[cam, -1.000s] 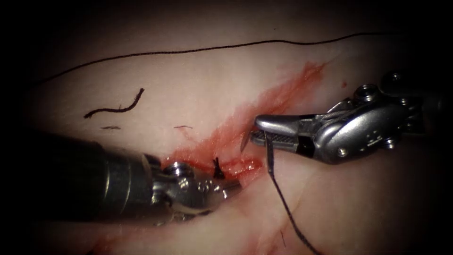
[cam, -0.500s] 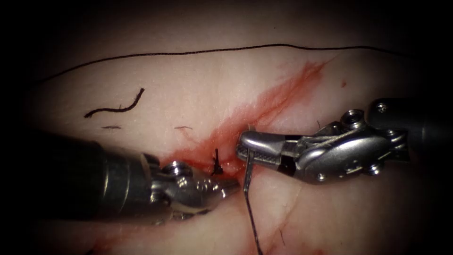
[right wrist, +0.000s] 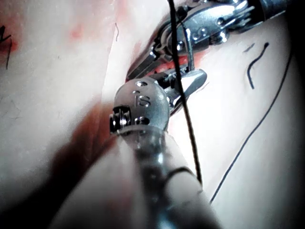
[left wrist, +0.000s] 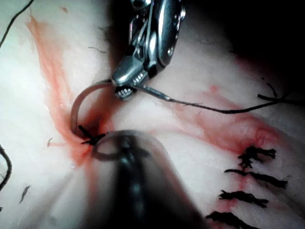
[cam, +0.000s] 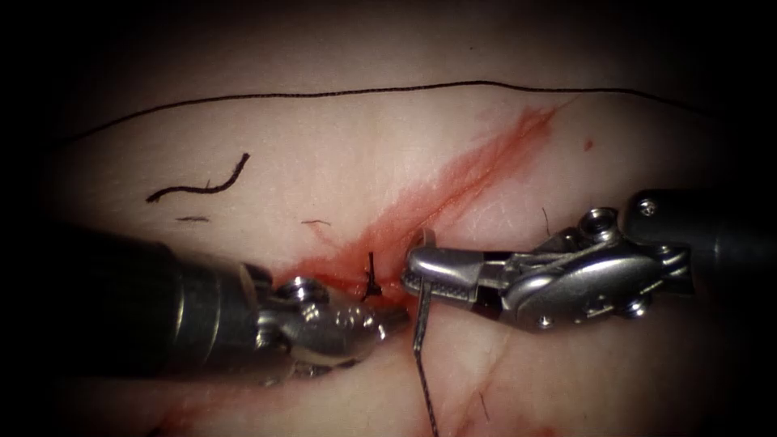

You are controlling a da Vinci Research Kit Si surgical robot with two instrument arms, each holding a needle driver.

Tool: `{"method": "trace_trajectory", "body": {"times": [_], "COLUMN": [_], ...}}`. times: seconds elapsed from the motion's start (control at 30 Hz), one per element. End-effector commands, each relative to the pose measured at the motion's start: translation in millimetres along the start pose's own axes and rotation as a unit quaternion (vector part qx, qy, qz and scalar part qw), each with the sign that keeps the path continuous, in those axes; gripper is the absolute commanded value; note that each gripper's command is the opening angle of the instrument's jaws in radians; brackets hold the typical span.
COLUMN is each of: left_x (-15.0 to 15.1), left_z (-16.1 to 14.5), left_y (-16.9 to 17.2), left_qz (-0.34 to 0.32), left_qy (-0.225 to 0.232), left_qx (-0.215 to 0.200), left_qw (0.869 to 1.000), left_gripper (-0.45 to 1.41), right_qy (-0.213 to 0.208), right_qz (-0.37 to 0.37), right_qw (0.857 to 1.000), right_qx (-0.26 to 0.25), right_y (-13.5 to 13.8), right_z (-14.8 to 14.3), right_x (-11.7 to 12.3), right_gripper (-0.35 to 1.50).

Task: Wound Closure

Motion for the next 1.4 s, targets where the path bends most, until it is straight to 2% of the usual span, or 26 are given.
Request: {"method": "trace_trajectory", "body": {"times": [0.03, 0.37, 0.53, 0.77, 1.4], "left_x": [0.1, 0.2, 0.2, 0.2, 0.2], "left_z": [0.7, 0.6, 0.7, 0.7, 0.6], "left_y": [0.1, 0.1, 0.1, 0.1, 0.2], "left_qz": [0.000, 0.000, 0.000, 0.000, 0.000], "left_qy": [0.000, 0.000, 0.000, 0.000, 0.000], "left_qx": [0.000, 0.000, 0.000, 0.000, 0.000], "left_qw": [1.000, 1.000, 1.000, 1.000, 1.000], "left_gripper": [-0.45, -0.45, -0.45, -0.45, -0.45], "right_qy": [0.001, -0.001, 0.016, 0.020, 0.029], "right_qz": [-0.001, 0.003, 0.050, 0.097, 0.161], "right_qw": [1.000, 1.000, 0.999, 0.995, 0.986], "right_qx": [0.000, 0.000, 0.009, 0.011, 0.015], "right_y": [-0.3, -1.2, -1.2, -1.1, -0.8], "right_z": [0.9, 1.0, 0.9, 0.9, 0.6], "right_x": [-0.3, -0.4, -0.5, -0.4, -0.9], "right_gripper": [-0.35, -0.35, -0.35, -0.35, -0.35]}}
